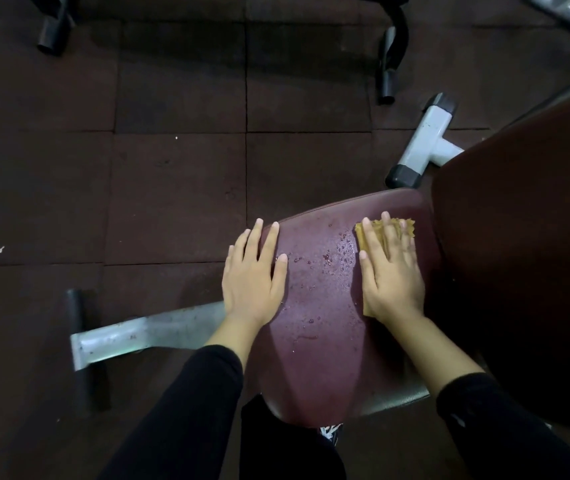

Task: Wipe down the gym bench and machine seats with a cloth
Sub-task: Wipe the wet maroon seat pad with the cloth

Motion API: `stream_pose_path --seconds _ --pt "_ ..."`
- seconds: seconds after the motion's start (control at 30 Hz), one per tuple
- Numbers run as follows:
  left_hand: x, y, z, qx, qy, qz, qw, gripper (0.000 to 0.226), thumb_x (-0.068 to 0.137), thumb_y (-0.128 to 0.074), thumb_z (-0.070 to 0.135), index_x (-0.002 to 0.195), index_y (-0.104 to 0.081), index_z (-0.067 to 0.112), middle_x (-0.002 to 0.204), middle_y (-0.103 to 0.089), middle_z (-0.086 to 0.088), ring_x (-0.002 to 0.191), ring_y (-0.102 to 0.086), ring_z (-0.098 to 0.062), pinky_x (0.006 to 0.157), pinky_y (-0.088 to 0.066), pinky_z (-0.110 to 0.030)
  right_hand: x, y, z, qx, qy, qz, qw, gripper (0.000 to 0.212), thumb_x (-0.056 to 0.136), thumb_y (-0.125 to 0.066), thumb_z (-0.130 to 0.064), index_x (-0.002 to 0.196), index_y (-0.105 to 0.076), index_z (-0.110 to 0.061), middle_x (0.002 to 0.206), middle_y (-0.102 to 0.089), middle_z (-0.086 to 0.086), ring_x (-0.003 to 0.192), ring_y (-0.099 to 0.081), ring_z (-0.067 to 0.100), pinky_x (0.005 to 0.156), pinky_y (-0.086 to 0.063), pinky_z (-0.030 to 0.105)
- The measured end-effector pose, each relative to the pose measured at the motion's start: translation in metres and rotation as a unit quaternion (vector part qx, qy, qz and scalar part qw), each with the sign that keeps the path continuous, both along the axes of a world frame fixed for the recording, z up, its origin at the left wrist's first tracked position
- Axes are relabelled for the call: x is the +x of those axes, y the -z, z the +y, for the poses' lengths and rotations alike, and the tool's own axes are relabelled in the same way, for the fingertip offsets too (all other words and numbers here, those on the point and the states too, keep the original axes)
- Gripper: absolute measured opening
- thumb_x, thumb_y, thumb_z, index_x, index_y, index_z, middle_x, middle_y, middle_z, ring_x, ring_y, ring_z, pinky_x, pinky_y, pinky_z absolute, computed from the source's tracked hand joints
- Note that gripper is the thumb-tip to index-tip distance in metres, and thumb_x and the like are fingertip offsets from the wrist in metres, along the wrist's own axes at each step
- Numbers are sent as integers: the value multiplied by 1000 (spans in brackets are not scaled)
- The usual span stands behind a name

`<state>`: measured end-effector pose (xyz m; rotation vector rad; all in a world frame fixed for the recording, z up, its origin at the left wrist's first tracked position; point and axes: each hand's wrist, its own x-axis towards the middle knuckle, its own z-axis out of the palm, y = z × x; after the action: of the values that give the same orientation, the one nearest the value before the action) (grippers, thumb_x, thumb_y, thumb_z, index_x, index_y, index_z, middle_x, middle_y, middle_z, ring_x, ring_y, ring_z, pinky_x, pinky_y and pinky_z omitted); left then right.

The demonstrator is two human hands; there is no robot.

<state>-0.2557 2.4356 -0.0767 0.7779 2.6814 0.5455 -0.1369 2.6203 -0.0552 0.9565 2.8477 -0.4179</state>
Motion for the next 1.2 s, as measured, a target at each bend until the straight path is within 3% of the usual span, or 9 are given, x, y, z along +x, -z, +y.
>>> stream_pose_path --seconds 0.17,0.3,0.43,0.57,0.73,0.83,1.0,1.1,1.2 --pt "-1 3 -1 13 6 8 1000 54 99 -25 41 148 -37 22 154 -36 -3 135 -35 -25 106 -41 -44 -66 1 -7 22 11 8 1000 49 99 -27 -32 147 -30 -20 155 -22 9 144 -11 33 118 -7 44" --pt "-2 5 -3 29 8 16 999 52 100 -26 37 148 -39 20 153 -37 -3 132 -36 -23 105 -42 -41 -76 9 -46 32 -133 -7 991 50 99 -19 -32 147 -29 -18 154 -26 8 144 -13 31 118 -12 45" --pt "-2 6 -4 34 9 23 999 51 100 -27 35 147 -40 19 152 -39 -3 130 -35 -22 101 -44 -40 -26 3 -46 -5 -205 27 978 49 99 -26 -28 147 -29 -21 155 -24 3 145 -12 27 118 -14 44" --pt "-2 6 -2 24 11 29 999 51 100 -28 34 147 -41 19 151 -39 -3 128 -37 -22 96 -46 -39 -12 1 -3 21 -161 22 986 50 96 -29 -30 145 -32 -26 154 -27 0 144 -18 27 118 -13 42" --pt "0 4 0 22 3 40 999 52 99 -28 34 146 -42 18 150 -42 -5 127 -36 -22 97 -45 -40 -71 9 12 43 -46 15 998 49 96 -24 -31 139 -43 -16 149 -37 7 141 -25 32 117 -13 45" --pt "-1 6 -1 26 3 42 999 52 99 -28 34 145 -43 17 150 -42 -6 127 -37 -23 99 -44 -40 -92 8 -15 45 -97 24 994 48 96 -24 -29 134 -50 -15 143 -45 7 137 -31 33 115 -18 48" --pt "-2 9 -3 37 7 46 998 50 100 -29 33 145 -43 17 149 -41 -4 127 -38 -21 97 -45 -38 -48 3 -55 20 -213 34 976 48 98 -28 -24 145 -33 -16 153 -29 4 144 -17 28 117 -16 43" --pt "-2 10 -3 39 6 42 998 50 100 -30 33 145 -42 18 150 -41 -3 128 -39 -23 96 -47 -38 -10 0 -40 9 -236 50 970 50 96 -33 -24 146 -33 -18 154 -28 2 144 -17 26 117 -18 42" --pt "-1 9 -3 36 3 40 999 50 100 -29 33 146 -41 19 150 -41 -3 129 -40 -24 95 -48 -39 -8 2 -7 21 -196 39 980 50 96 -33 -25 146 -33 -19 154 -28 3 144 -19 27 117 -18 43"
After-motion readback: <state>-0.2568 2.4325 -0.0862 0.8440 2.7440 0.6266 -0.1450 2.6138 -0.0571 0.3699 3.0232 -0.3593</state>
